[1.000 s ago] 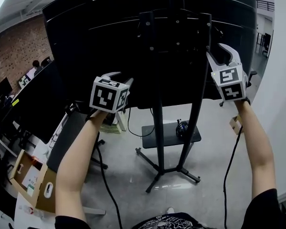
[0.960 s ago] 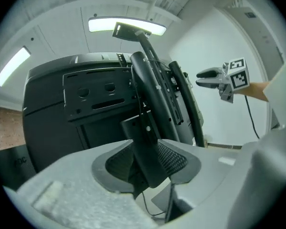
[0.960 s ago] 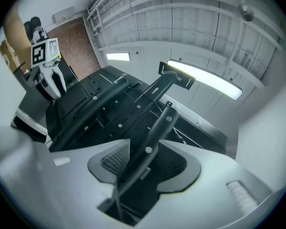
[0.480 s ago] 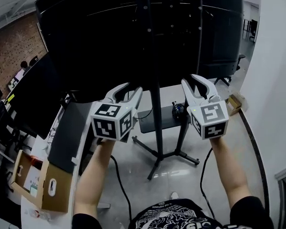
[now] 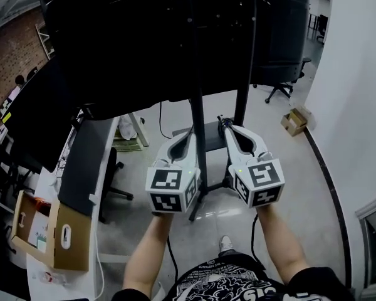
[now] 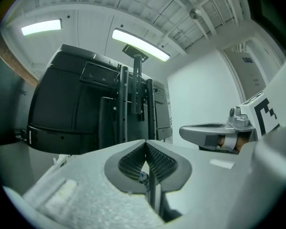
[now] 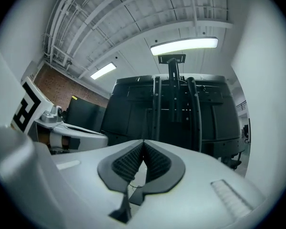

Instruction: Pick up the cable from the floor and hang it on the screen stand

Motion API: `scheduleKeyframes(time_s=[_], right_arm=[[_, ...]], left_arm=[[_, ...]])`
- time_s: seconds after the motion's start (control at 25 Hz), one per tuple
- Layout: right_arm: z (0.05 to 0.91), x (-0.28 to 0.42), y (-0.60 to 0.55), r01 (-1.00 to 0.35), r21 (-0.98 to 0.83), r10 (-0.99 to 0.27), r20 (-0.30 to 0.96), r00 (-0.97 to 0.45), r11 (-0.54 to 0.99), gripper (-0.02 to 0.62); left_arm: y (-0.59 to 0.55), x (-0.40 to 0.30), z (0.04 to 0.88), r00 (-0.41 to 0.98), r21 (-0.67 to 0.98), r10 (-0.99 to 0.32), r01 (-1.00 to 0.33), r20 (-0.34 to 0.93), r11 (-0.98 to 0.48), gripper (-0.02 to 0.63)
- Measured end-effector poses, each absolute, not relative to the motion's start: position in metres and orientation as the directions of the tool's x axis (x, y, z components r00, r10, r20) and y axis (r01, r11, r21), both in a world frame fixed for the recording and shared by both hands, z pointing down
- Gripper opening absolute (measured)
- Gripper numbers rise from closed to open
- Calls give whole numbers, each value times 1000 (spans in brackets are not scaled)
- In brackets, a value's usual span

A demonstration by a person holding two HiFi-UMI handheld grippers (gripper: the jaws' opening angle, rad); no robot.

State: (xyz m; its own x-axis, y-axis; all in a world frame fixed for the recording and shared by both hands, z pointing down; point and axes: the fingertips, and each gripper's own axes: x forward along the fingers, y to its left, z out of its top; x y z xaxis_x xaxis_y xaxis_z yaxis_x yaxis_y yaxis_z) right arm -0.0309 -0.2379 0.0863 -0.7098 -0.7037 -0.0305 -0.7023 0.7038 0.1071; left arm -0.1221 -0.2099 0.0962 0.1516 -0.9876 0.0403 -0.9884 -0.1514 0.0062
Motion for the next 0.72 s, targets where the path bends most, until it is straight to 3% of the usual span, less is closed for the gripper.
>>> scheduleKeyframes(time_s=[0.72], right_arm=[[153,-19,-157,-685,40,-685,98,-722,728,6]], left_arm=[[-131,-75,162,135,55,-981,-990,141,-129,2]])
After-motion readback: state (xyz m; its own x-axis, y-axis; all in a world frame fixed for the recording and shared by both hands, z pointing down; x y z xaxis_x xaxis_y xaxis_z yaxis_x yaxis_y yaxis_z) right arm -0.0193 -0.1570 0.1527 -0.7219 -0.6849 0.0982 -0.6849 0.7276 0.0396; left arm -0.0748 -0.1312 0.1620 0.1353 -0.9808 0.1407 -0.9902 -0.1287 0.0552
